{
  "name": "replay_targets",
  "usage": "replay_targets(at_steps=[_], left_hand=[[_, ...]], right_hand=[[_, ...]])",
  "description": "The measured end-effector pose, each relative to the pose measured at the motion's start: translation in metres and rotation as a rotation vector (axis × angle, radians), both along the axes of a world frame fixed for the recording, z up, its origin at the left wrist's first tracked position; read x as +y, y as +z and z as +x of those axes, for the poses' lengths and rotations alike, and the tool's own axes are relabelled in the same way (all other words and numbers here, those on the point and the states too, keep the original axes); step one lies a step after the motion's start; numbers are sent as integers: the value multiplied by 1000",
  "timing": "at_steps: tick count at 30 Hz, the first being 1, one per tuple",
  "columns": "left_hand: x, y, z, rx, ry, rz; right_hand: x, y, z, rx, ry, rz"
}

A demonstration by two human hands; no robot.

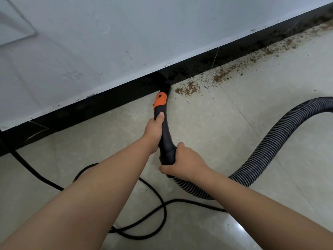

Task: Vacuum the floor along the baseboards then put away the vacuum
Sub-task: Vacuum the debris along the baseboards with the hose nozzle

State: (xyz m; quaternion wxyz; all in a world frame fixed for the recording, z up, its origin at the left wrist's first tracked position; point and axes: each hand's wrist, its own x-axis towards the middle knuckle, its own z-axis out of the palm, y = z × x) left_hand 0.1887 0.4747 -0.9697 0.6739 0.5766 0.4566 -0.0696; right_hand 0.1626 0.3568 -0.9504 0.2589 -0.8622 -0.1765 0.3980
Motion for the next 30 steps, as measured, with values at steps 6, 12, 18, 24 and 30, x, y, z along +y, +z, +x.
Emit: replay_targets(at_steps=[6,12,18,24,30], left_hand=[[-11,4,5,12,-14,106],[-27,18,-16,-2,226,214],[-9,30,-62,1,357,274],[38,24,-103,142,521,204],[47,24,-78,36,356,75]], right_hand=[[-10,1,5,-13,-24,7],[-36,17,6,-81,47,25],[-24,29,-8,-99,216,92],[23,26,-41,-4,319,167],[24,28,-42,3,178,179]])
